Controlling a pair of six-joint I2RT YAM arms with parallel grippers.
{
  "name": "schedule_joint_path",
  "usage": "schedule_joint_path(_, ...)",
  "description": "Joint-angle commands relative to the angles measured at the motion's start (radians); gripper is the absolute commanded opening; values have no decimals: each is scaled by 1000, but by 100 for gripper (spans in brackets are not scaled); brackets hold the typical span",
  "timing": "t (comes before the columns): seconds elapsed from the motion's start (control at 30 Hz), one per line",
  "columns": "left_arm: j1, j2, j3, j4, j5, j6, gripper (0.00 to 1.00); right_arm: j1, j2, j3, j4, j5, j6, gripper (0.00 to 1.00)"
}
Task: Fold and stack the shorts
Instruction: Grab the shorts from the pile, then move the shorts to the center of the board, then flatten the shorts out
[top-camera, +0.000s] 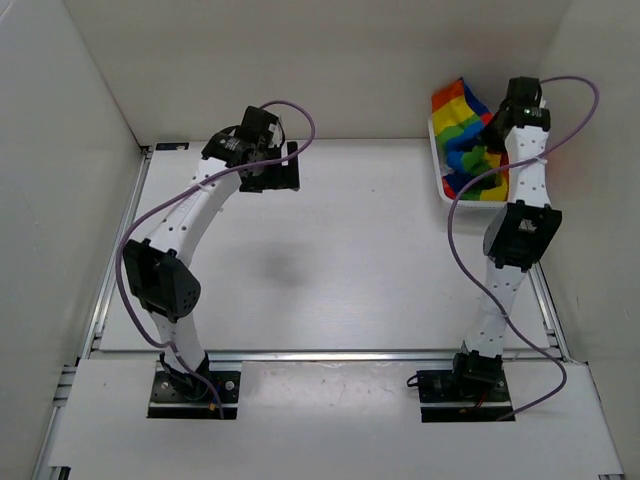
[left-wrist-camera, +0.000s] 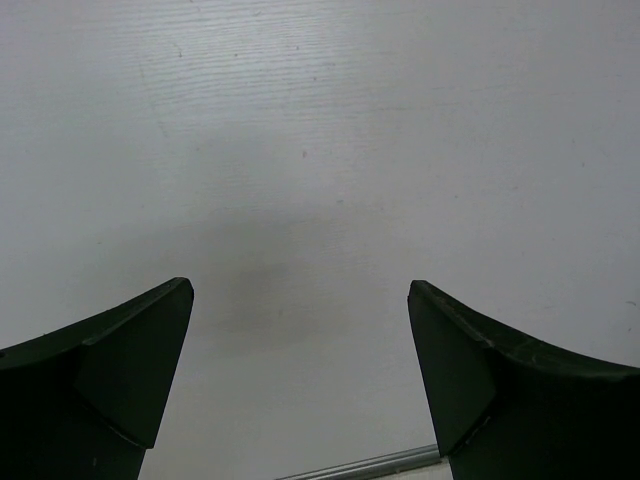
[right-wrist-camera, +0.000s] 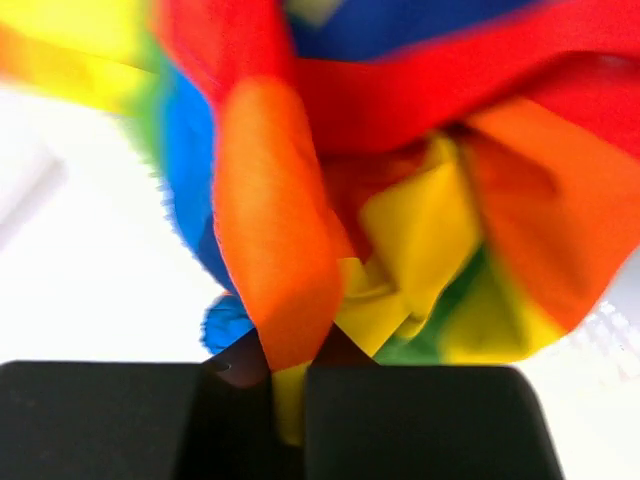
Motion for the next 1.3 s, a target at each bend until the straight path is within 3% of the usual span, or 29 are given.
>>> schedule_joint_path(0.0, 60, -25, -53, -8, 94, -33, 100, 50, -318, 82, 135, -175, -62, 0)
schedule_joint_path(0.07, 87, -56, -113, 32, 111, -50, 100, 75, -424, 64, 216, -339, -62, 0)
schedule_joint_path(0.23, 178, -177, -173, 32, 122, -104, 100, 184, -556, 93, 252, -519, -71, 0)
schedule_joint_path(0.47, 400, -317, -197, 23, 169, -133, 100, 430, -688, -16, 249, -590, -83, 0)
schedule_joint_path(0.57, 469, -340, -173, 3, 183, -133, 100, 487, -733, -210, 240, -558, -117, 0)
schedule_joint_path(0.63, 491, -349, -164, -8, 183, -124, 100, 500, -733, -385, 240, -526, -117, 10)
schedule_joint_path(0.67, 491, -358, -164, -8, 195, -124, 100, 500, -715, -422, 240, -507, -143, 39)
schedule_joint_path(0.7, 491, -358, -177, -8, 195, -124, 100, 500, -639, -439, 229, -469, -160, 59)
schedule_joint_path(0.73, 491, -358, -193, -8, 205, -112, 100, 491, -524, -347, 73, -398, -186, 81)
schedule_joint_path(0.87, 425, -358, -239, -23, 177, -75, 100, 481, -411, -246, -89, -273, -176, 83)
schedule_joint_path(1.03, 349, -378, -448, 15, 165, -108, 100, 501, -639, -714, 106, -188, -125, 82)
schedule_joint_path(1.13, 315, -378, -532, 52, 165, -139, 99, 559, -739, -920, 115, -197, -125, 81)
schedule_joint_path(1.27, 287, -358, -677, 85, 165, -196, 100, 725, -840, -1132, 135, -222, -93, 83)
